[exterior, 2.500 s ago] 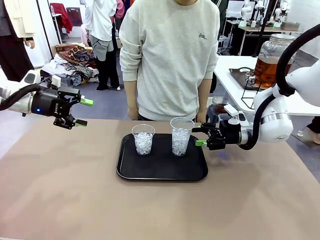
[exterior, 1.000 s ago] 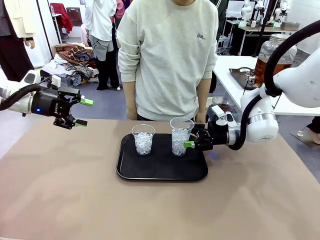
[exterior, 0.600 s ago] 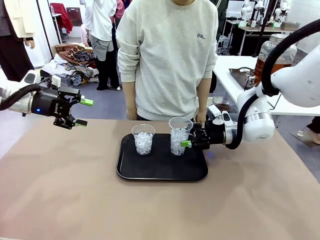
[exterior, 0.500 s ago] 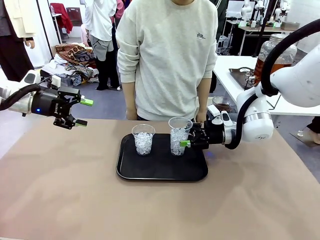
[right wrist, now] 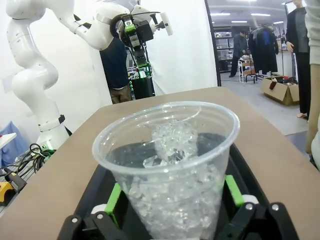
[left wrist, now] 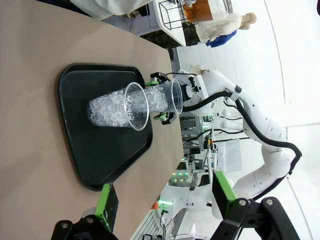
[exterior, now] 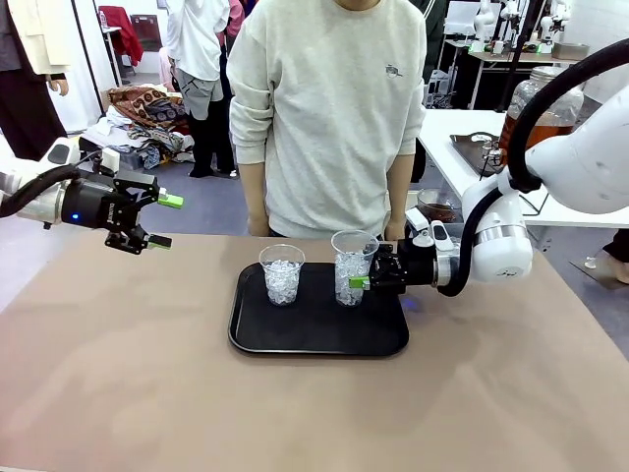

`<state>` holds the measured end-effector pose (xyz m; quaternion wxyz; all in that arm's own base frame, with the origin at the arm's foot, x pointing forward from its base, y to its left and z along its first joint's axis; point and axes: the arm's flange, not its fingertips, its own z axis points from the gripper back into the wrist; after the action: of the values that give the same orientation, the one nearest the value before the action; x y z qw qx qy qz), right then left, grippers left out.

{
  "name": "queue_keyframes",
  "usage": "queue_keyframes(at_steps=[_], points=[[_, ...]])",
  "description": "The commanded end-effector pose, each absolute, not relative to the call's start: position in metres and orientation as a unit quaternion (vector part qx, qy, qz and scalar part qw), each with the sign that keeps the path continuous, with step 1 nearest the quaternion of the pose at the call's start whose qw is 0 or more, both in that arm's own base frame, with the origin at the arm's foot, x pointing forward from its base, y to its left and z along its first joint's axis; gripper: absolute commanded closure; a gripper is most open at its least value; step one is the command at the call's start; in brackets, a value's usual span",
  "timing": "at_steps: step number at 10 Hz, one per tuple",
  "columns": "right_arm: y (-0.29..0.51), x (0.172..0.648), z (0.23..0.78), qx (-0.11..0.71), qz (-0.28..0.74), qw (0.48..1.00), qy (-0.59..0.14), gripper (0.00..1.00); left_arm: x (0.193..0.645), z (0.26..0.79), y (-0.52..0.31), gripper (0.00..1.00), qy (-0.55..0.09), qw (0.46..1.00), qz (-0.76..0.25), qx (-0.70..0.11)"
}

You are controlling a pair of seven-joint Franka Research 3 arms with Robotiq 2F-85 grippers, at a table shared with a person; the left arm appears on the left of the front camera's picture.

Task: Pour the drink into the iced cup.
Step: Pick up the iced cup indicated by the human and present it to them.

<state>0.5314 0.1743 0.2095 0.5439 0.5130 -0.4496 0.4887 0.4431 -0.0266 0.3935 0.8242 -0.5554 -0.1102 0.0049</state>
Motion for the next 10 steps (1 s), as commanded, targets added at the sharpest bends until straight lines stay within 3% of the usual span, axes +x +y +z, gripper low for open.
queue_keyframes(at_steps=[1, 3, 10], points=[[0.187, 0.542, 0.211, 0.515, 0.475, 0.557, -0.446, 0.05, 0.443, 0.394, -0.027, 0.00, -0.111, 0.824, 0.005, -0.556], [0.185, 0.540, 0.211, 0.522, 0.474, 0.555, -0.441, 0.23, 0.443, 0.394, -0.027, 0.00, -0.111, 0.824, 0.005, -0.556], [0.170, 0.549, 0.249, 0.544, 0.475, 0.538, -0.435, 0.23, 0.443, 0.394, -0.027, 0.00, -0.111, 0.824, 0.005, -0.556]])
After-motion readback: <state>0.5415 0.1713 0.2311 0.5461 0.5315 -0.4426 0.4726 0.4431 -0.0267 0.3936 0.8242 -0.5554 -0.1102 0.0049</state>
